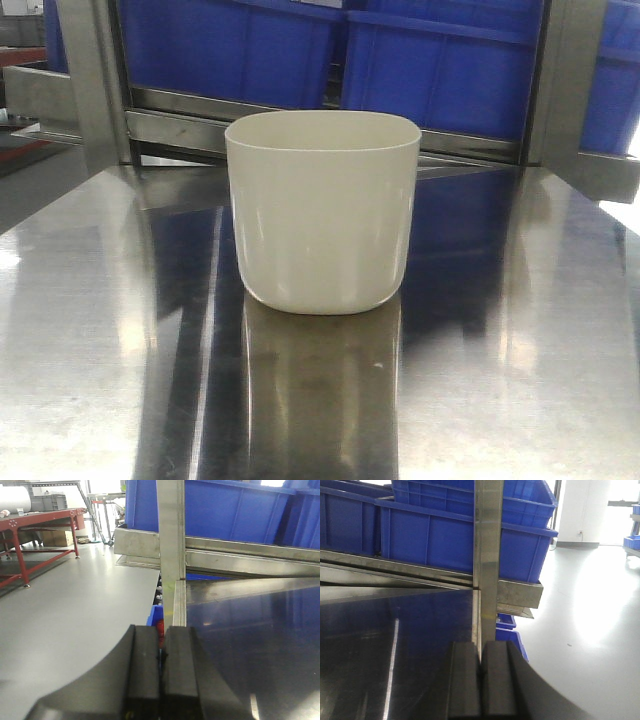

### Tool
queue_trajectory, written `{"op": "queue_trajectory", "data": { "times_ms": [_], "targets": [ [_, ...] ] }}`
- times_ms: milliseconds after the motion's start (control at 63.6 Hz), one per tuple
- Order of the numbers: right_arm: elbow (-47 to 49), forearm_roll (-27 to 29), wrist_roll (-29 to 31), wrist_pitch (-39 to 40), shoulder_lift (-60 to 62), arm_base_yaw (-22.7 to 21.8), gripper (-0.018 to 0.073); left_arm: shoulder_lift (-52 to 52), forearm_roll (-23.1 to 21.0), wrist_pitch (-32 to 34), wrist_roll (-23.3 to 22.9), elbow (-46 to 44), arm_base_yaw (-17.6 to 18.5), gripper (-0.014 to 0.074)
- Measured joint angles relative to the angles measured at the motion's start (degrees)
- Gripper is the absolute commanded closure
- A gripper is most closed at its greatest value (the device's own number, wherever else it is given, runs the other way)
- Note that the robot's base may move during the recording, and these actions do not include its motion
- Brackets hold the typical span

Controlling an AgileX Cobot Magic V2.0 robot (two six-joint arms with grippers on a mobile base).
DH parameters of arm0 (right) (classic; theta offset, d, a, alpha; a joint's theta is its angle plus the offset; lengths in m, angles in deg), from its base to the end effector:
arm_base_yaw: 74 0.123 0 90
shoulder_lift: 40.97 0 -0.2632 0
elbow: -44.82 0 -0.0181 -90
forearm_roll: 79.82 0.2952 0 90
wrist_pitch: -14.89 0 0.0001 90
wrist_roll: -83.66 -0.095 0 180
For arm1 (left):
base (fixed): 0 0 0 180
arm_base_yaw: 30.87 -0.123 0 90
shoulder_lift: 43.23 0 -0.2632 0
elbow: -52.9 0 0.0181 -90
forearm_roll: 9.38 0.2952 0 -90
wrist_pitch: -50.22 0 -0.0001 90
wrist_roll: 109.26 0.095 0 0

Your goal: Move white bin to right shelf second layer

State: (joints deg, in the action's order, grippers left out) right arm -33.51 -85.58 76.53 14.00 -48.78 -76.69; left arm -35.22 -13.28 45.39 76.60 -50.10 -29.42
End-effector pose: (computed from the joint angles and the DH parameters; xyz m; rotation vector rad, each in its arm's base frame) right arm 0.1273 -0.0061 0.2015 0.0551 1.5179 -0.0196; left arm 0.1268 -0.0038 0.2036 0.0513 1.5670 0.0027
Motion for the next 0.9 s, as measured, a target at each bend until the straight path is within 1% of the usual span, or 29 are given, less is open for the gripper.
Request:
{"op": "queue_trajectory", "data": {
  "times_ms": [283, 393, 582, 771, 897],
  "targets": [
    [0.0, 0.0, 0.0, -0.2, 0.0, 0.0, 0.0504, 0.0, 0.0, 0.0, 0.0, 0.0, 0.0, 0.0512],
    [1.5, -0.5, 0.0, -1.6, -0.1, 0.0, 0.0504, 0.0, 0.0, 0.0, 0.0, 0.0, 0.0, 0.0512],
    [7.2, -6.5, 0.6, -5.3, -6.5, 0.0, 0.0504, 0.0, 0.0, 0.0, 0.0, 0.0, 0.0, 0.0512],
    [10.2, -9.7, 0.6, -6.9, -12.9, 0.0, 0.0504, 0.0, 0.0, 0.0, 0.0, 0.0, 0.0, 0.0512],
    [12.4, -13.4, 0.6, -7.4, -17.6, 0.4, 0.0504, 0.0, 0.0, 0.0, 0.0, 0.0, 0.0, 0.0512]
  ]
}}
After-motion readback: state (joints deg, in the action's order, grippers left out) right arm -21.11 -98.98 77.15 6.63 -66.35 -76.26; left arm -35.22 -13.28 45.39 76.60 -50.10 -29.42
